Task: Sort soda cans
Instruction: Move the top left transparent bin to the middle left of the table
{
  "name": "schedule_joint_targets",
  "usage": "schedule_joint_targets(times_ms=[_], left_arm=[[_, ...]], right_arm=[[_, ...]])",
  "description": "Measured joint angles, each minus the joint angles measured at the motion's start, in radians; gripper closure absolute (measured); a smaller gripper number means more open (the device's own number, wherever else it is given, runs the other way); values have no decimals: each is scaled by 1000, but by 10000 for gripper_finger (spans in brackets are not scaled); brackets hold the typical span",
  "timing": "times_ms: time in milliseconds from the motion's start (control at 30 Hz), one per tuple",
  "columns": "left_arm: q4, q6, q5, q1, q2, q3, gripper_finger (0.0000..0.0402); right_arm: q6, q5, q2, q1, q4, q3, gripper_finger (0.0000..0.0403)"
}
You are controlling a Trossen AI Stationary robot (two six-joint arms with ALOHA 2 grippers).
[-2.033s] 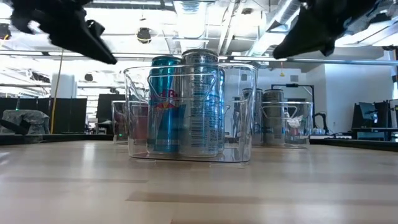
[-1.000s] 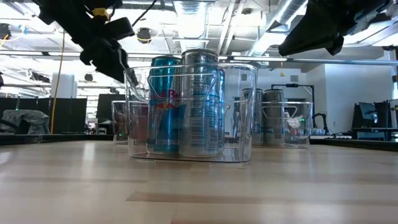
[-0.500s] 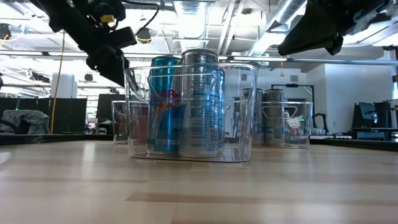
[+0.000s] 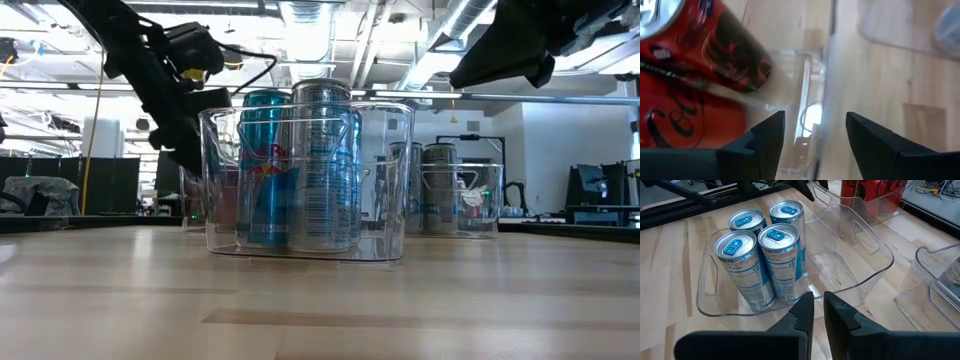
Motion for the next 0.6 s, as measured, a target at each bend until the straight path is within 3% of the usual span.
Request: schedule_joint_targets(times_ms=[400,600], left_arm=[[9,-33,-8,15,8,0,311],[-7,-38,-1,10,7,0,348]], right_arm=[[0,0,0,0,-8,0,343],[0,-5,0,0,-10,0,343]])
